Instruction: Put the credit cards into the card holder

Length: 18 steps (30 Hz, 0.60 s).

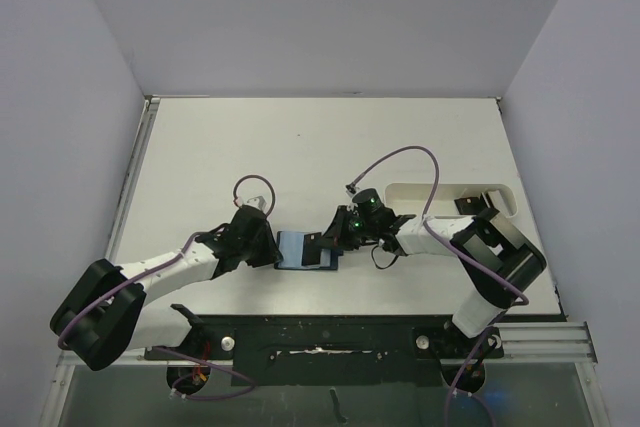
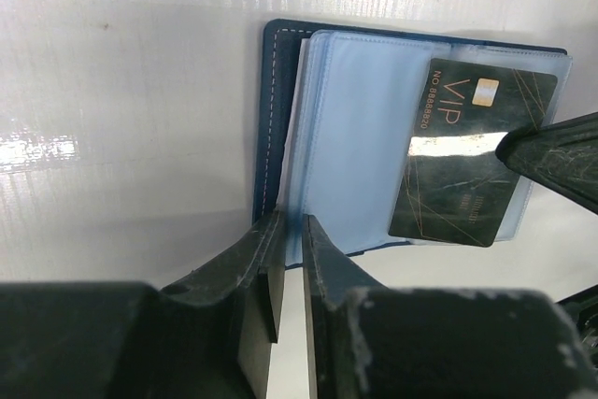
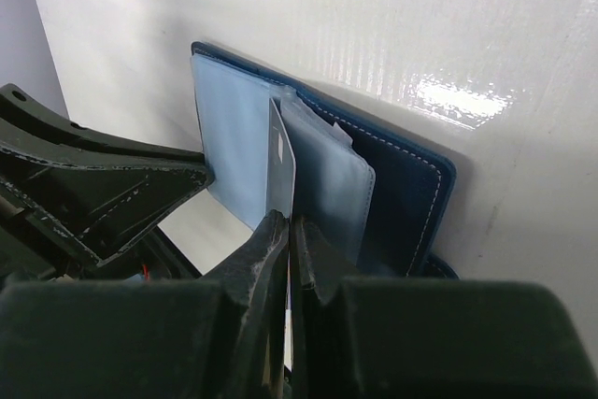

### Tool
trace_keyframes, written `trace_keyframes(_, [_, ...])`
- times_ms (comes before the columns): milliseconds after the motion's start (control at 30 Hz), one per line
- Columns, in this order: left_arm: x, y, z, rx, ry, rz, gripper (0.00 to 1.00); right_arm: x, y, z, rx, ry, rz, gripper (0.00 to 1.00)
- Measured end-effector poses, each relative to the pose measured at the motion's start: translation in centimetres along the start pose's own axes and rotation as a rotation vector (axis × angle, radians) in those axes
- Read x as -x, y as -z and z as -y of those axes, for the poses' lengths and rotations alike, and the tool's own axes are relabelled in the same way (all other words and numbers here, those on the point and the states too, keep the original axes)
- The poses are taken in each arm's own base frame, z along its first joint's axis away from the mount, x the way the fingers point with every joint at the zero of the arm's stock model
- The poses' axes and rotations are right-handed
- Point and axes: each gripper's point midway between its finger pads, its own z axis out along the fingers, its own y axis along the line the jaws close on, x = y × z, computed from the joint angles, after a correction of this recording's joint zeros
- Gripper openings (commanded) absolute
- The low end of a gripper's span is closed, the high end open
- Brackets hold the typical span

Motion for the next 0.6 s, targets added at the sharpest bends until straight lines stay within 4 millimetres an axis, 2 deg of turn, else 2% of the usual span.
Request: trace_keyframes(600, [-0.17, -0.09, 0.28, -0.022, 0.004, -0.004, 0.12, 0.21, -0.45, -0.04, 0.017, 0.007, -0.001, 0.0])
